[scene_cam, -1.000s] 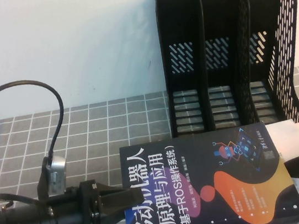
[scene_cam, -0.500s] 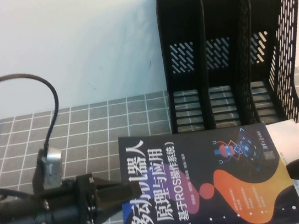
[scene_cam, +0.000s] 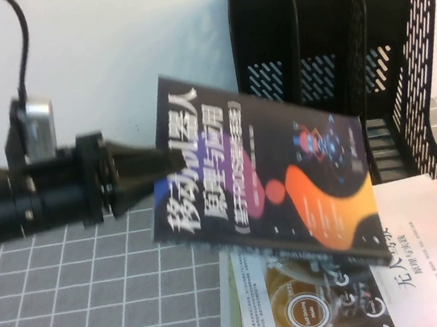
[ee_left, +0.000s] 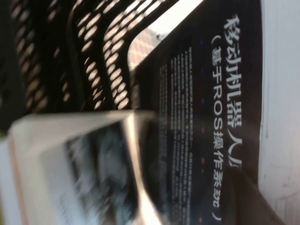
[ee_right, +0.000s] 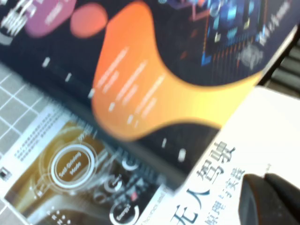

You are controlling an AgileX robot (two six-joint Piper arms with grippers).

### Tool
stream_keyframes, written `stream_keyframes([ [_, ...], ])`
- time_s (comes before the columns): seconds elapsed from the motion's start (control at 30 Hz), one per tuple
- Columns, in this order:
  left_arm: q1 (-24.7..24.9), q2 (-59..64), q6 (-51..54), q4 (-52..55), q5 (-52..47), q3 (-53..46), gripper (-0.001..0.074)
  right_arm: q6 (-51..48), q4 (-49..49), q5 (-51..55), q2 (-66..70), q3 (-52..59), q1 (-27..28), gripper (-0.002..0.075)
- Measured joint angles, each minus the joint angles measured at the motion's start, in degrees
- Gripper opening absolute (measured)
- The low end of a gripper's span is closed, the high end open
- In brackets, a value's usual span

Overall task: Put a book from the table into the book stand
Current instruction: Pick up the book with your left arm, then place the book on the book shelf

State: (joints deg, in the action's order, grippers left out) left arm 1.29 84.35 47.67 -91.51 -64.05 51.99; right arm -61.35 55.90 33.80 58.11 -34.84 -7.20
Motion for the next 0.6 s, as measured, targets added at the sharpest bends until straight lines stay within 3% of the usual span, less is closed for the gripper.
stream_keyframes([
  [0.17, -0.13, -0.11, -6.66, 4.18, 1.54, 11.14, 0.011, -0.13, -0.1, -1.06, -2.93, 0.0, 0.0, -0.0002],
  [0.6, 0.21, 0.04, -28.11, 28.37, 8.27, 44.21, 0.011, -0.13, 0.54, -1.35, -4.14, 0.0, 0.0, -0.0002],
])
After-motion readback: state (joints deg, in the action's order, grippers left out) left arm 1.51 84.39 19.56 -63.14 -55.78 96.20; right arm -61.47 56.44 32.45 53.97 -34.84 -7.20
